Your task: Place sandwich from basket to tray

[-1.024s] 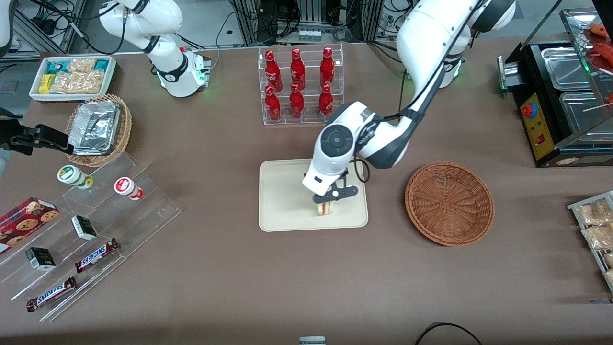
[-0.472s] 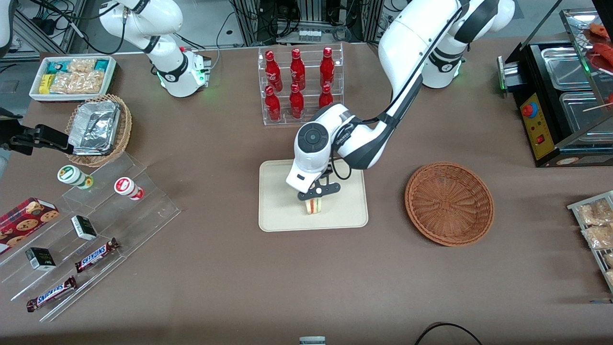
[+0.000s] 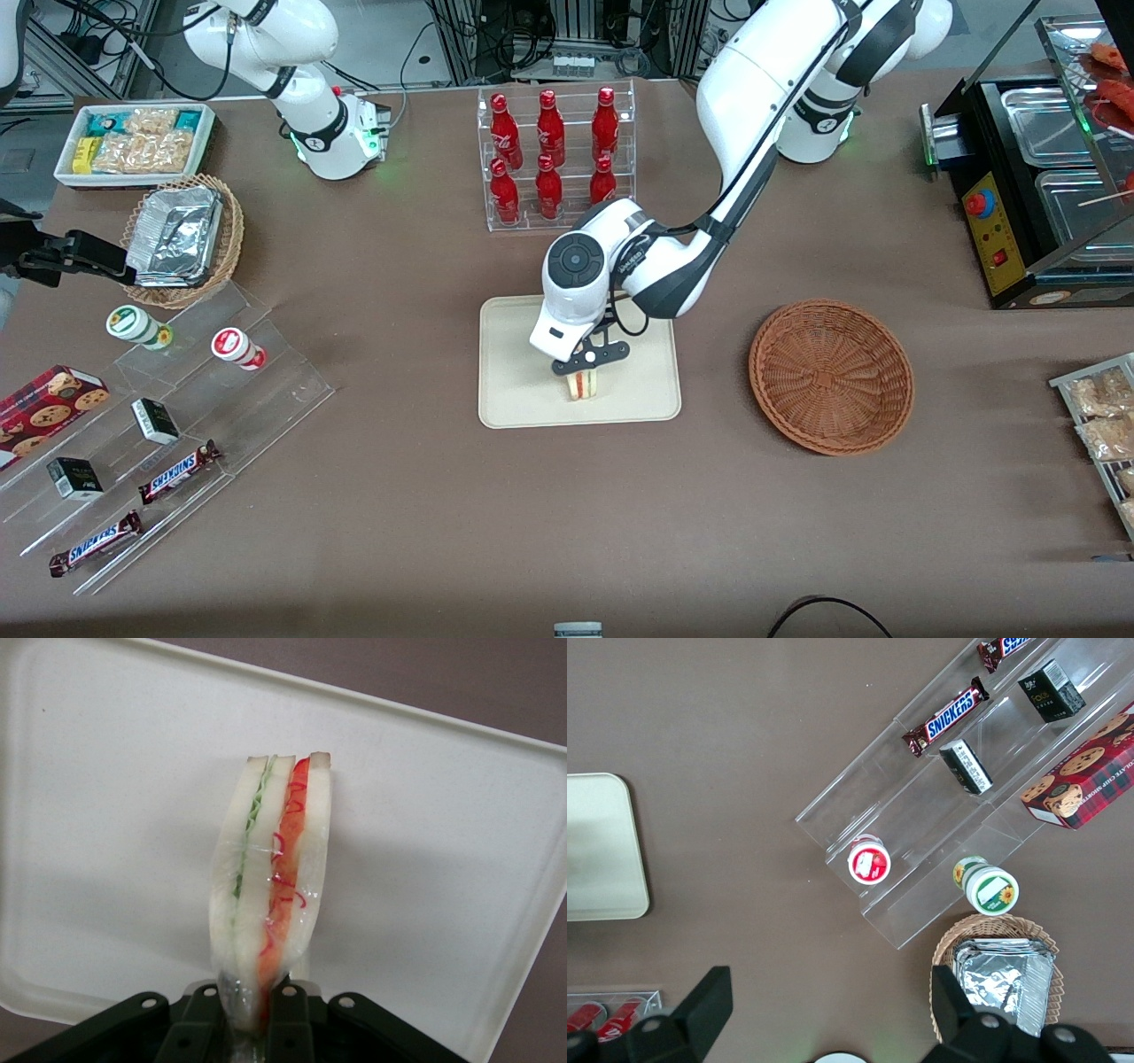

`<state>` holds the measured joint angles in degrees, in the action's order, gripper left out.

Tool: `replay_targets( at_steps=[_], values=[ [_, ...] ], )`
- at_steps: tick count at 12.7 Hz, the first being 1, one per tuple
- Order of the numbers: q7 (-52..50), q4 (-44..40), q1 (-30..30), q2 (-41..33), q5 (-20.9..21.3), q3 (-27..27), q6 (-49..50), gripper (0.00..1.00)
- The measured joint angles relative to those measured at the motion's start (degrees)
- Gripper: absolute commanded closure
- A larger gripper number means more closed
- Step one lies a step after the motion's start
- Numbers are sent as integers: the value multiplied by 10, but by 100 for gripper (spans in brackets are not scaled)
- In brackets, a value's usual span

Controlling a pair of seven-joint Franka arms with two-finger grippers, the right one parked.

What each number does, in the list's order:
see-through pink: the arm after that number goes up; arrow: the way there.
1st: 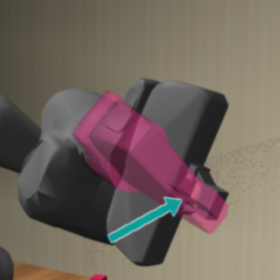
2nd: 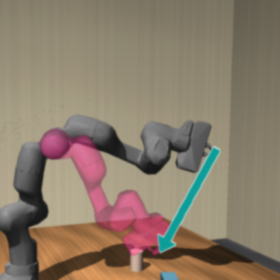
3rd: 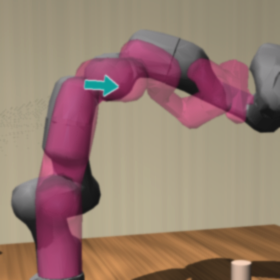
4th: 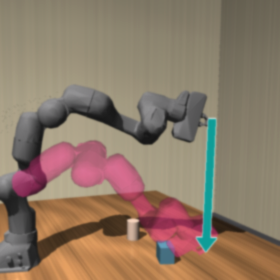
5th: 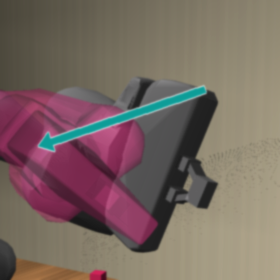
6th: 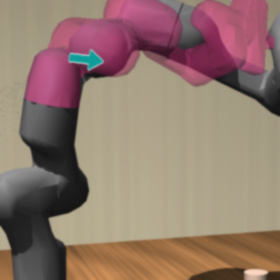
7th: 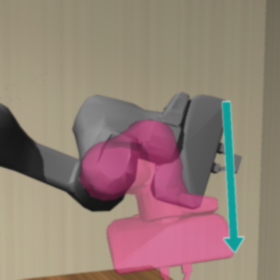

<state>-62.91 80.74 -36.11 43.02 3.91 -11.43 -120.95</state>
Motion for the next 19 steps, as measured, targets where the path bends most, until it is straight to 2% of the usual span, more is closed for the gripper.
replay_targets(
  at_steps=[1, 2, 3, 4, 10, 15, 19],
  values=[
    [-6, -2, 0, 2, 0, 0, 0, 100],
    [-10, -3, 0, 6, 0, 0, 1, 82],
    [-11, -5, 0, 9, 0, 0, 1, 44],
    [-12, -7, 0, 12, 0, 0, 1, 1],
    [-13, -31, 0, 12, 0, 0, 17, 0],
    [-13, -140, 0, -24, 0, 0, 177, 0],
    [-13, -148, 1, -84, 1, 5, 231, 0]
  ],
)
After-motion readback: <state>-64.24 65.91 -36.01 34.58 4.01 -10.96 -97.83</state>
